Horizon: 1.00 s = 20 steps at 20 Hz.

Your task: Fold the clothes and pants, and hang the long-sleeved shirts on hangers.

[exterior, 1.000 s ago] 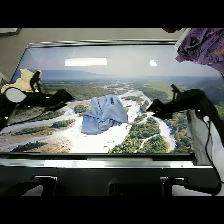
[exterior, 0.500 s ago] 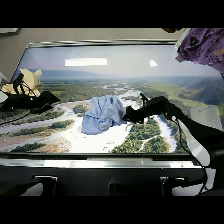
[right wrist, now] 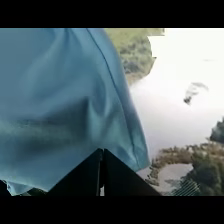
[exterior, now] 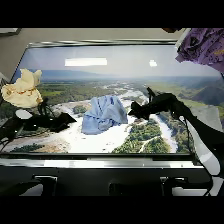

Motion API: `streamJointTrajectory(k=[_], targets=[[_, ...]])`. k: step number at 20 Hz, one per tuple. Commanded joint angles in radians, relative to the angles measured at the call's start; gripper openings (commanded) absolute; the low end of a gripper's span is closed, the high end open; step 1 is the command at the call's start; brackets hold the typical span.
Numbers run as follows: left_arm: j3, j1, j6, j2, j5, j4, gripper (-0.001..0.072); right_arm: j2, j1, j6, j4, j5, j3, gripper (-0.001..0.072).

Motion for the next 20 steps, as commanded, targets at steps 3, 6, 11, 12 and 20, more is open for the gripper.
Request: streamJointTrajectory(k=[3,6,11,12,20], targets=[[-0.056,-0.188,0.065,-0.114,0.156,-0.107,0.0598,0.034,-0.005,0.024,-0.024,-0.041,0.000,0.0031],[-0.052,-0.216,0.065,-0.167,0.205,-0.174,0.0504,0.066,-0.005,0.028,-0.039,-0.040,0.000,0.0031],[-0.032,-0.217,0.073,-0.179,0.201,-0.182,0.0016,0.070,-0.005,0.045,-0.085,-0.037,0.000,0.0473],[-0.022,-0.217,0.073,-0.176,0.201,-0.182,0.0016,0.069,-0.005,0.047,-0.101,-0.029,0.000,0.0577],[0.064,-0.216,0.072,-0.172,0.167,-0.182,0.0016,-0.080,0.008,0.029,0.023,0.013,0.000,0.0583]])
